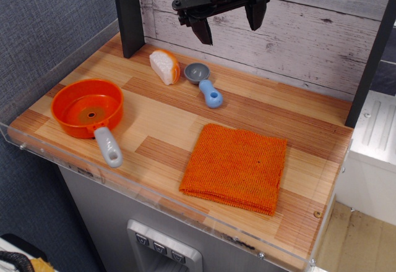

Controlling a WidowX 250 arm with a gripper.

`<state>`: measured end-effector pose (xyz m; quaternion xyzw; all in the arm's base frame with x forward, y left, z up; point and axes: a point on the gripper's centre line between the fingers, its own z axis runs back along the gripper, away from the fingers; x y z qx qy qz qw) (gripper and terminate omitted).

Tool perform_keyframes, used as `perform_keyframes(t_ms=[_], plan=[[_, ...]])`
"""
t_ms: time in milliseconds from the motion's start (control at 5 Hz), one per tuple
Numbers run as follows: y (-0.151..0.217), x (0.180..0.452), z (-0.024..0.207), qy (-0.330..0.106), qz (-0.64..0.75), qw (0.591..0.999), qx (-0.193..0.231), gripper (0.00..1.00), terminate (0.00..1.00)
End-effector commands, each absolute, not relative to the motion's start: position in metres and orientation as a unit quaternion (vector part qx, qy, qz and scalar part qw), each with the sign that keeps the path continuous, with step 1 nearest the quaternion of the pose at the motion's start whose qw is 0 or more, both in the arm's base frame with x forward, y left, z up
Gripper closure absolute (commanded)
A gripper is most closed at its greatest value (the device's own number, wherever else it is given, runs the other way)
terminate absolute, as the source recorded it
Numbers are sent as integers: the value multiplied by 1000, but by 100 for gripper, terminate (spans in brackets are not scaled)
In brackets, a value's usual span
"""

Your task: Pick up the ice cream scoop with the blue handle resting on the orange board and place it on the countertop to the right of the piece of cheese.

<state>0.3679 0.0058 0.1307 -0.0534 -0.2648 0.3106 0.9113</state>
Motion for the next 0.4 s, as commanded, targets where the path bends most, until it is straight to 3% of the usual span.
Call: perform_keyframes(t_ms=[0, 200], plan=[[9, 356, 146, -288, 310, 904, -60, 0, 0], [9, 356, 146, -288, 310, 904, -60, 0, 100]])
